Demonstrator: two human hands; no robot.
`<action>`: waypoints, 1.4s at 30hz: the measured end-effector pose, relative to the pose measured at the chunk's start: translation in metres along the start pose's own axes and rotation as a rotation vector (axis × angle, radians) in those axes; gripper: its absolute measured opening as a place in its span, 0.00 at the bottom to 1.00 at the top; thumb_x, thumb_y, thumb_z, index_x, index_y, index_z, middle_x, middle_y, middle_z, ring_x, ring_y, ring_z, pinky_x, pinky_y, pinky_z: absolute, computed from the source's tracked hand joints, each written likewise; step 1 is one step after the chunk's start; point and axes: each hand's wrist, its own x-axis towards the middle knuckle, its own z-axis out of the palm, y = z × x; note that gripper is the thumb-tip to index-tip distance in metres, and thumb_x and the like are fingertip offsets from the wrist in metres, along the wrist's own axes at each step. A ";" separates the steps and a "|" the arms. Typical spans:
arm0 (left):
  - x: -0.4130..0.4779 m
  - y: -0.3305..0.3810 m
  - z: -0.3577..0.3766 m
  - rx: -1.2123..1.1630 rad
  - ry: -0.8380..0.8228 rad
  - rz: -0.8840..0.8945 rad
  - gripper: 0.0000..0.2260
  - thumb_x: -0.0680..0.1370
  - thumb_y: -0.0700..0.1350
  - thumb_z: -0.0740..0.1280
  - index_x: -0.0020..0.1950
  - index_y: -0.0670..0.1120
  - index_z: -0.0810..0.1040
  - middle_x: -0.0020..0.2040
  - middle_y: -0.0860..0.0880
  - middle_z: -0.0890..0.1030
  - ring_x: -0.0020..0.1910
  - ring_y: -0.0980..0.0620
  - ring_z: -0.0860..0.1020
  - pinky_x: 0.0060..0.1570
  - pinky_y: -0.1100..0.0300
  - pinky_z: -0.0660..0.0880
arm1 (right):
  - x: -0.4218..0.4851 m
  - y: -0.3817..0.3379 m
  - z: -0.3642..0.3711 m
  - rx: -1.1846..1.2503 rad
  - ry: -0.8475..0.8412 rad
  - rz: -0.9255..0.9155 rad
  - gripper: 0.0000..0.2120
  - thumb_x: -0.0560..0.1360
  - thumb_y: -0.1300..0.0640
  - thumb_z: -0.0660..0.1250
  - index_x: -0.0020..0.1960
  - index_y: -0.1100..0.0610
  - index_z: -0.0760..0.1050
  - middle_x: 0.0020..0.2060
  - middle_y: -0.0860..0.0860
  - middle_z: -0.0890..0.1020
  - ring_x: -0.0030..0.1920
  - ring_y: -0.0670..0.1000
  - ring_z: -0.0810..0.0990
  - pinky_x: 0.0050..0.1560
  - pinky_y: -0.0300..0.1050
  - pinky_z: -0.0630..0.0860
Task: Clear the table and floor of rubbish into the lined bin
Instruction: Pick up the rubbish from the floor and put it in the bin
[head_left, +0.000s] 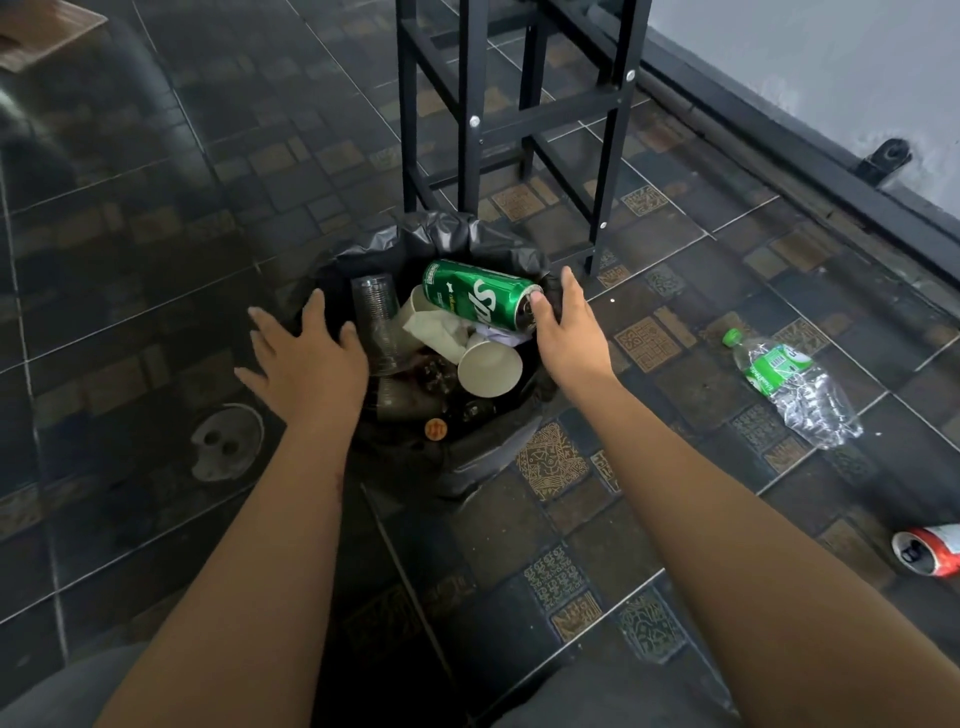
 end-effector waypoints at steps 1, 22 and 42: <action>0.004 -0.005 -0.001 -0.059 -0.025 -0.023 0.23 0.80 0.58 0.57 0.75 0.58 0.61 0.78 0.38 0.52 0.75 0.37 0.58 0.71 0.38 0.56 | 0.000 -0.001 0.002 0.007 -0.013 0.013 0.30 0.82 0.42 0.54 0.80 0.48 0.49 0.77 0.50 0.61 0.75 0.54 0.62 0.70 0.52 0.61; -0.042 0.064 0.029 -0.762 -0.185 0.209 0.18 0.76 0.56 0.67 0.66 0.60 0.75 0.66 0.54 0.73 0.61 0.61 0.70 0.61 0.62 0.66 | -0.013 0.068 -0.090 0.450 0.249 0.200 0.26 0.80 0.64 0.57 0.74 0.44 0.65 0.62 0.46 0.78 0.60 0.56 0.77 0.61 0.51 0.75; -0.047 0.209 0.099 -0.002 -0.065 0.754 0.29 0.79 0.57 0.61 0.77 0.49 0.60 0.80 0.43 0.48 0.78 0.43 0.46 0.74 0.42 0.49 | 0.028 0.140 -0.185 0.761 0.478 0.220 0.21 0.80 0.58 0.60 0.72 0.48 0.70 0.67 0.48 0.76 0.66 0.50 0.74 0.68 0.52 0.70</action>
